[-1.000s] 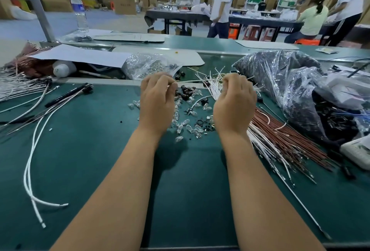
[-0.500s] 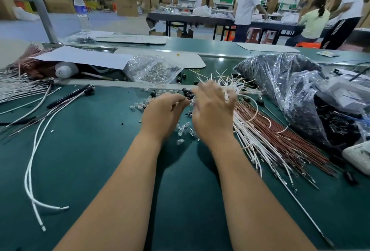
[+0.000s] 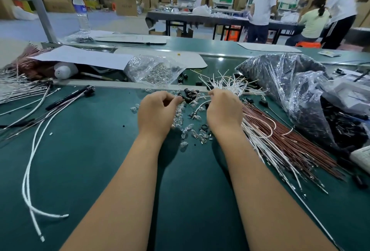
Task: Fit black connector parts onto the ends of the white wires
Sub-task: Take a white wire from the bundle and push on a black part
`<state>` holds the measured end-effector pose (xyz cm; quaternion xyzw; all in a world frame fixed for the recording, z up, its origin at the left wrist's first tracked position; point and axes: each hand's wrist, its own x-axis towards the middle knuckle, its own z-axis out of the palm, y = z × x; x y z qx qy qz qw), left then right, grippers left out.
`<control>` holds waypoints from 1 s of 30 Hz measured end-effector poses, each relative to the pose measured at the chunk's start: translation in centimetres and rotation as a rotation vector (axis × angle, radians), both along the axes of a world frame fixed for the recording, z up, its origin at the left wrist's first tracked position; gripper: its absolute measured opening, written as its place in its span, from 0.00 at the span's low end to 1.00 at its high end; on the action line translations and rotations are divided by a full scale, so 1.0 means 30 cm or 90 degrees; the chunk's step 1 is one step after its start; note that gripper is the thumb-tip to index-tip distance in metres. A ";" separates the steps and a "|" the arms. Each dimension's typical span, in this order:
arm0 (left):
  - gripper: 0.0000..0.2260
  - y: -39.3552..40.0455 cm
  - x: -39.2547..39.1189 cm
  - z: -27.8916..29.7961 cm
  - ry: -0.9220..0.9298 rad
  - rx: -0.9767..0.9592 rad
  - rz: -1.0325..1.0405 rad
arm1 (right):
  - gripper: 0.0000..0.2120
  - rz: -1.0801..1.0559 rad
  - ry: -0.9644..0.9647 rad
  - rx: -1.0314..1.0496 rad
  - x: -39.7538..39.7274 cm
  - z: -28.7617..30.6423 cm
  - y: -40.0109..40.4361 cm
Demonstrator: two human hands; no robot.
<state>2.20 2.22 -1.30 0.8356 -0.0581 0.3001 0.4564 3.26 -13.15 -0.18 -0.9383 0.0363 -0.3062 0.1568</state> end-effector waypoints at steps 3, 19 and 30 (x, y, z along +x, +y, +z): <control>0.10 0.009 0.012 -0.005 0.010 -0.013 0.051 | 0.09 -0.009 0.056 0.109 0.077 0.043 -0.004; 0.14 -0.007 0.047 -0.022 0.108 0.121 0.027 | 0.11 0.190 0.090 0.434 0.033 0.070 0.037; 0.10 -0.011 0.045 -0.032 0.165 0.275 0.048 | 0.11 0.070 -0.014 0.259 -0.068 -0.035 0.037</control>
